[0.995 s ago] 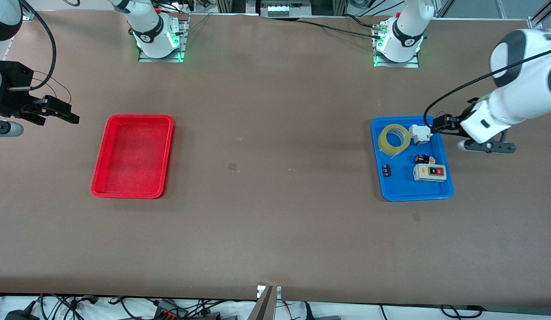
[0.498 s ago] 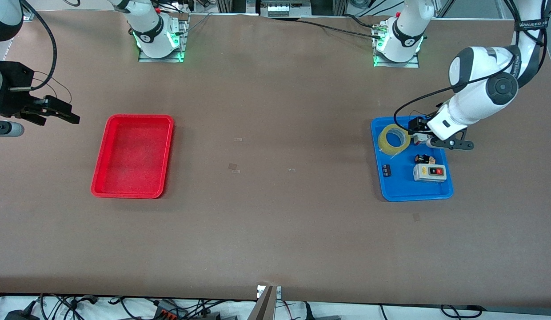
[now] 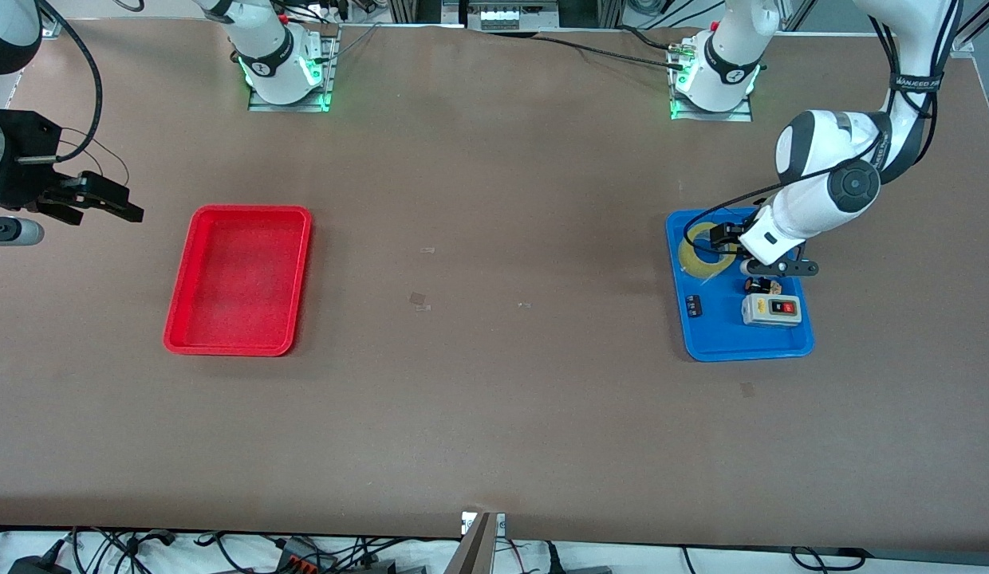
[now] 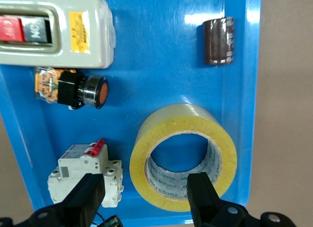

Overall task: Place and move tape with both arms
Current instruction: 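Reach the left gripper down to the yellow tape roll in the blue tray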

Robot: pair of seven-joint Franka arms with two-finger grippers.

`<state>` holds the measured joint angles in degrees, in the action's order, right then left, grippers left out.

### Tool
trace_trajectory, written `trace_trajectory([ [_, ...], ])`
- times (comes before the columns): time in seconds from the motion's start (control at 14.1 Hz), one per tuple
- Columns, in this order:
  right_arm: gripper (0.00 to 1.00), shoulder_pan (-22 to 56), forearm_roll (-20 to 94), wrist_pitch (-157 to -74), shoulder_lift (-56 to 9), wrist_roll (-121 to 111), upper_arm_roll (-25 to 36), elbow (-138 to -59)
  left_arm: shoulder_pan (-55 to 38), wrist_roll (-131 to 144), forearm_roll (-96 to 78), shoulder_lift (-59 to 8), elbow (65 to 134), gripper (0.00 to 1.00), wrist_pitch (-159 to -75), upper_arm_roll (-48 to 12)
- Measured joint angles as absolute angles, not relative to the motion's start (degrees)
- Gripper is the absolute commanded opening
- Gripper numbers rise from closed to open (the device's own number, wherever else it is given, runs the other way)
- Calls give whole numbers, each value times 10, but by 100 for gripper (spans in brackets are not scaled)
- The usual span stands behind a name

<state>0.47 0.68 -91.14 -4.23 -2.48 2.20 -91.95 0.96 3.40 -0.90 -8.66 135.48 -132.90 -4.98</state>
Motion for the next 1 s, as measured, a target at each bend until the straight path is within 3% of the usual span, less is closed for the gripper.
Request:
trace_trajectory([
  [0.14, 100, 5, 7, -911, -42, -25, 22, -920, 10, 34, -9, -100, 1355, 99, -1340, -50],
  [0.43, 100, 5, 7, -911, -42, -25, 22, -920, 11, 38, -12, -123, 1354, 39, -1353, -50],
  [0.78, 100, 5, 7, -911, -42, -25, 22, -920, 18, 36, -15, -128, 1352, 6, -1354, -46],
  [1.0, 100, 5, 7, -911, -42, -25, 22, -920, 18, 36, -15, -127, 1349, 0, -1351, -46],
])
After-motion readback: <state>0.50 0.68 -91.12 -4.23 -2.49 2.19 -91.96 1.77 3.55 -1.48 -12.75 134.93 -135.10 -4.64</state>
